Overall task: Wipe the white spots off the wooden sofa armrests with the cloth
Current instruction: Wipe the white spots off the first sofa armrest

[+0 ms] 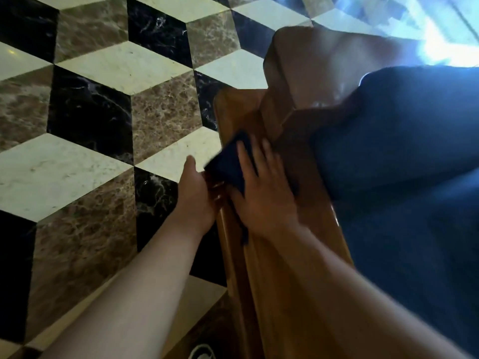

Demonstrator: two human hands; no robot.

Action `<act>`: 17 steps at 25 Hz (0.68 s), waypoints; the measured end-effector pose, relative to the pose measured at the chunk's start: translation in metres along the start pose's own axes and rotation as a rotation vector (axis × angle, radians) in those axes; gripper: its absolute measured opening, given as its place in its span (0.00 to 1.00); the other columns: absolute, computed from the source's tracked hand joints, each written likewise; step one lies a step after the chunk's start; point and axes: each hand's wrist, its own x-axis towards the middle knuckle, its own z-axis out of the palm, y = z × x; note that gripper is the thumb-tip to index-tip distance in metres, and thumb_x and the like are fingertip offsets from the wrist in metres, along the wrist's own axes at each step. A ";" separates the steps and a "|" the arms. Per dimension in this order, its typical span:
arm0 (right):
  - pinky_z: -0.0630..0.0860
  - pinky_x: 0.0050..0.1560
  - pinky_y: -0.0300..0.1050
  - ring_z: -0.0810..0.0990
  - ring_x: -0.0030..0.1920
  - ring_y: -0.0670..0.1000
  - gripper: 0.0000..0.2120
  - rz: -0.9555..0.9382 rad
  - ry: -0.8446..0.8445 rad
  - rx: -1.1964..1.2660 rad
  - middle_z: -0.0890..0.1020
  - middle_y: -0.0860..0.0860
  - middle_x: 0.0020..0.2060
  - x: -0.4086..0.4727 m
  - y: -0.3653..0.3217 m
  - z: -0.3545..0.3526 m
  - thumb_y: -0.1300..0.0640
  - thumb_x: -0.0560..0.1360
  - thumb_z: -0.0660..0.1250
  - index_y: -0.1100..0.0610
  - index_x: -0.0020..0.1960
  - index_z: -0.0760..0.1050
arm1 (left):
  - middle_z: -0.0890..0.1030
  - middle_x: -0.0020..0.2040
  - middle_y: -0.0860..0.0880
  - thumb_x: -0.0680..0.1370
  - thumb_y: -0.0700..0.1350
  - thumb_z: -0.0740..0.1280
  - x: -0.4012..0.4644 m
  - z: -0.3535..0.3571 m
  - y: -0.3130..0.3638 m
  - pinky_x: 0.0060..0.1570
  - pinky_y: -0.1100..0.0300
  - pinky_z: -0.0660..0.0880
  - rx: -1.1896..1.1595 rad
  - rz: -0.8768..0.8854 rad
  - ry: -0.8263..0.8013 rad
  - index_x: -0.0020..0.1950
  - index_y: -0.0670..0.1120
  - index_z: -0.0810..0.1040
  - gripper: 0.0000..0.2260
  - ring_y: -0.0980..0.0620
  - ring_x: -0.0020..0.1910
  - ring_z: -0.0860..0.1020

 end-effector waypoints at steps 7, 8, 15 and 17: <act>0.39 0.81 0.52 0.41 0.83 0.56 0.43 0.426 -0.017 -0.045 0.43 0.58 0.84 -0.007 0.042 -0.003 0.30 0.80 0.43 0.58 0.84 0.41 | 0.89 0.40 0.46 0.82 0.68 0.53 -0.028 -0.007 -0.047 0.55 0.45 0.79 0.193 -0.003 0.098 0.44 0.47 0.88 0.32 0.41 0.49 0.85; 0.40 0.81 0.52 0.42 0.83 0.57 0.43 0.417 -0.008 -0.039 0.43 0.60 0.83 0.003 0.041 -0.002 0.31 0.81 0.44 0.59 0.84 0.43 | 0.89 0.40 0.46 0.82 0.68 0.53 -0.030 -0.008 -0.053 0.54 0.45 0.79 0.205 -0.003 0.103 0.45 0.47 0.88 0.32 0.41 0.50 0.85; 0.61 0.78 0.58 0.59 0.81 0.59 0.45 0.490 0.005 0.086 0.56 0.55 0.83 -0.150 0.068 -0.001 0.22 0.76 0.45 0.47 0.83 0.45 | 0.86 0.57 0.40 0.80 0.70 0.53 -0.073 -0.018 -0.111 0.63 0.40 0.78 0.278 -0.149 0.160 0.66 0.47 0.81 0.33 0.38 0.56 0.84; 0.75 0.64 0.58 0.74 0.70 0.61 0.48 0.701 -0.036 0.226 0.69 0.56 0.76 -0.155 0.083 -0.009 0.18 0.71 0.52 0.45 0.81 0.53 | 0.84 0.61 0.40 0.79 0.70 0.53 -0.094 -0.020 -0.132 0.66 0.39 0.75 0.302 -0.192 0.177 0.70 0.48 0.78 0.33 0.38 0.59 0.82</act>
